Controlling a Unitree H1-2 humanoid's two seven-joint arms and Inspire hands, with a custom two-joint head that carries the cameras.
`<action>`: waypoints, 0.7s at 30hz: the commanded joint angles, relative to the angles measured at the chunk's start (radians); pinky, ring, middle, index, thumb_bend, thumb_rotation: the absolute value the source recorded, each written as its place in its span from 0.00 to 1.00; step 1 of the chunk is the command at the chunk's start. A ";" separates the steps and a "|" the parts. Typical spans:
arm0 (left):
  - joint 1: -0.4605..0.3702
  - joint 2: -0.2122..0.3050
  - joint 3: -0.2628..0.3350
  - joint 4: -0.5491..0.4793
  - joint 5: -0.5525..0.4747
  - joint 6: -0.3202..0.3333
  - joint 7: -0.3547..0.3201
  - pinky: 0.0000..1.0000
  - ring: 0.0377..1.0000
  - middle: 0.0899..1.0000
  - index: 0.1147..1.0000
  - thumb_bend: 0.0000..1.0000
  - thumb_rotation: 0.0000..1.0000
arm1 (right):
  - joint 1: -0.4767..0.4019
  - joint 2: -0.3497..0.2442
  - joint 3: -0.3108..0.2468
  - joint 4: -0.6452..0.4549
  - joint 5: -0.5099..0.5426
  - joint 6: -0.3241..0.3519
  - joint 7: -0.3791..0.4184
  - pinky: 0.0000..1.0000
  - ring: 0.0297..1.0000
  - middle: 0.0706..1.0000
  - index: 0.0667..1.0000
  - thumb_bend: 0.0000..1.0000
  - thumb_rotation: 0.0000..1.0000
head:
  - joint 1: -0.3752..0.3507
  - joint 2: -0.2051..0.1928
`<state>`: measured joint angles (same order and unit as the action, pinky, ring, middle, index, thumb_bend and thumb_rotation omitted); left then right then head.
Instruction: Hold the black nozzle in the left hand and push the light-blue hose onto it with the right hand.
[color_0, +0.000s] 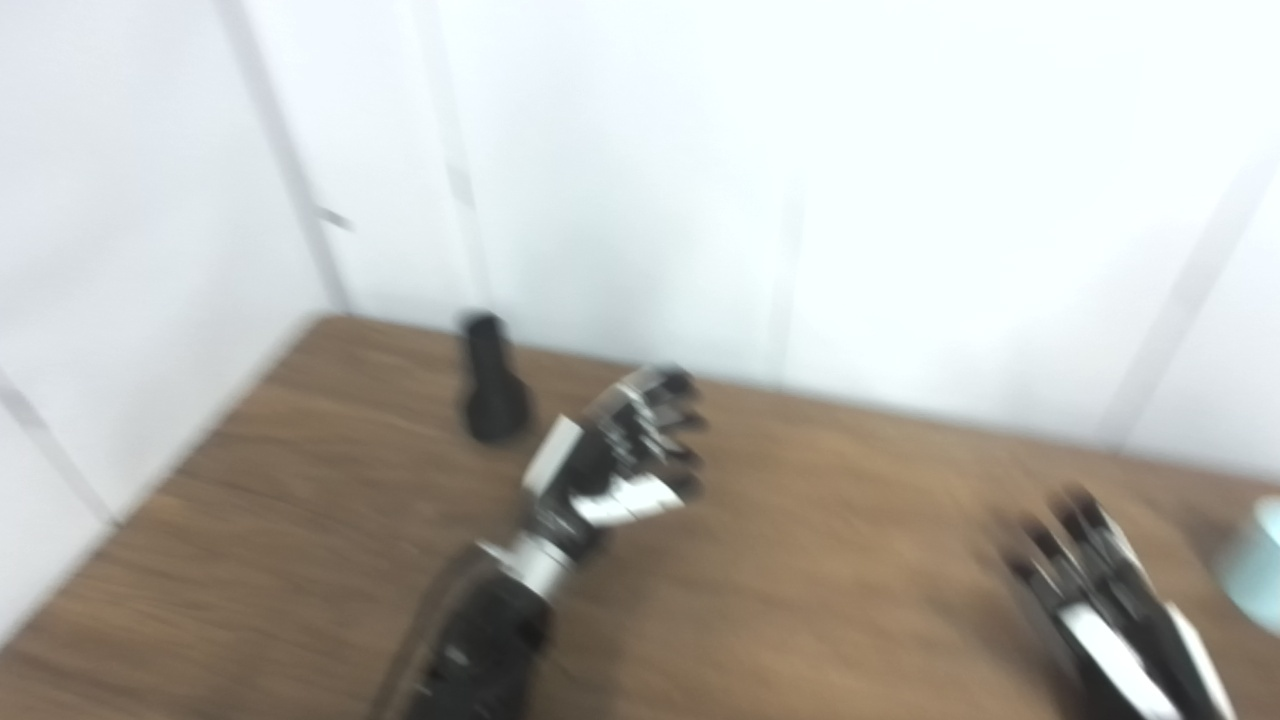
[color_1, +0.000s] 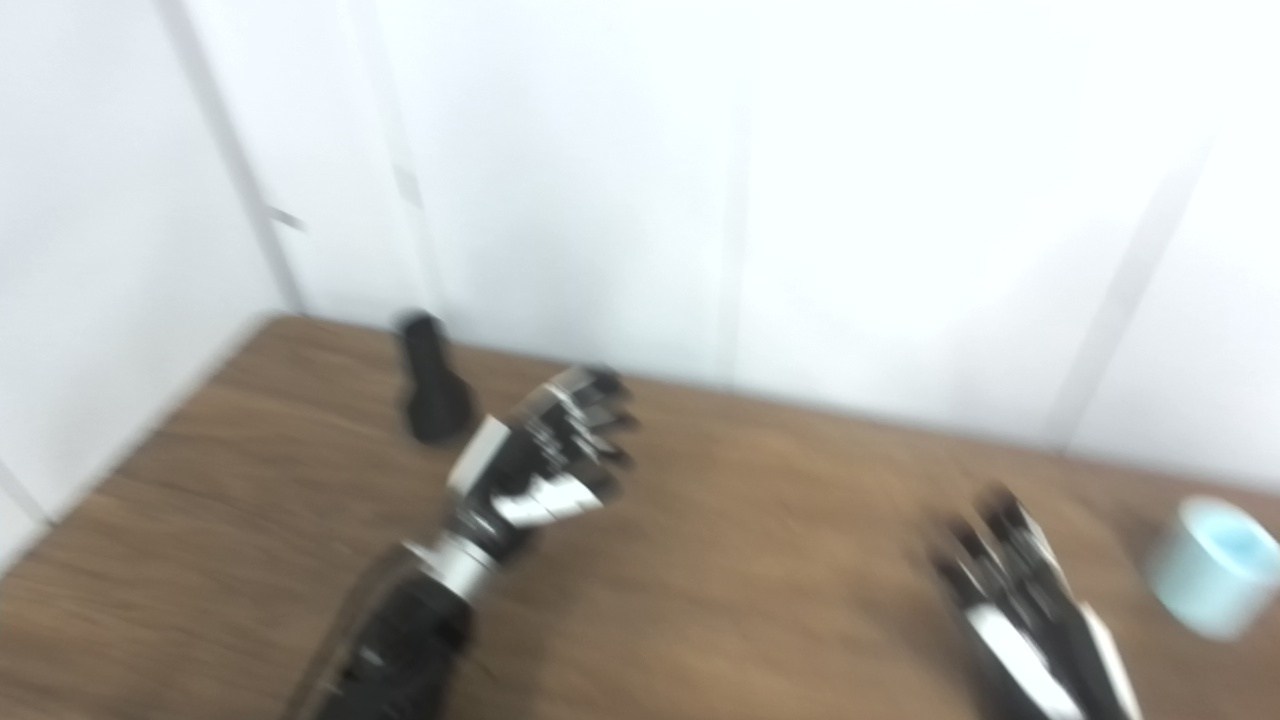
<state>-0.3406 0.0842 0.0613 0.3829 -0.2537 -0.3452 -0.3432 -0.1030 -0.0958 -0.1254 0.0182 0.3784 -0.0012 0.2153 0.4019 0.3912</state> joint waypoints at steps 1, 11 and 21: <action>0.081 -0.063 -0.020 0.105 0.018 -0.038 0.026 0.59 0.77 0.83 0.83 0.84 0.15 | -0.027 -0.010 0.000 -0.048 0.011 -0.016 0.015 0.77 0.89 0.97 0.99 0.64 0.33 | 0.012 -0.009; 0.073 -0.023 -0.001 -0.141 0.322 0.059 0.287 0.65 0.73 0.77 0.79 0.79 0.19 | -0.030 -0.004 -0.010 -0.069 0.021 0.023 -0.011 0.55 0.75 0.85 0.82 0.80 0.30 | 0.037 -0.008; 0.010 0.119 0.076 -0.252 0.393 0.016 0.370 0.59 0.70 0.73 0.74 0.78 0.12 | -0.042 -0.003 -0.006 -0.055 0.016 0.026 -0.014 0.52 0.71 0.85 0.81 0.83 0.32 | 0.045 -0.007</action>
<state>-0.2869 0.2006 0.1342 0.1682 0.1290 -0.2609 -0.0040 -0.1086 -0.0935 -0.1277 -0.0181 0.3871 0.0449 0.1932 0.4479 0.3850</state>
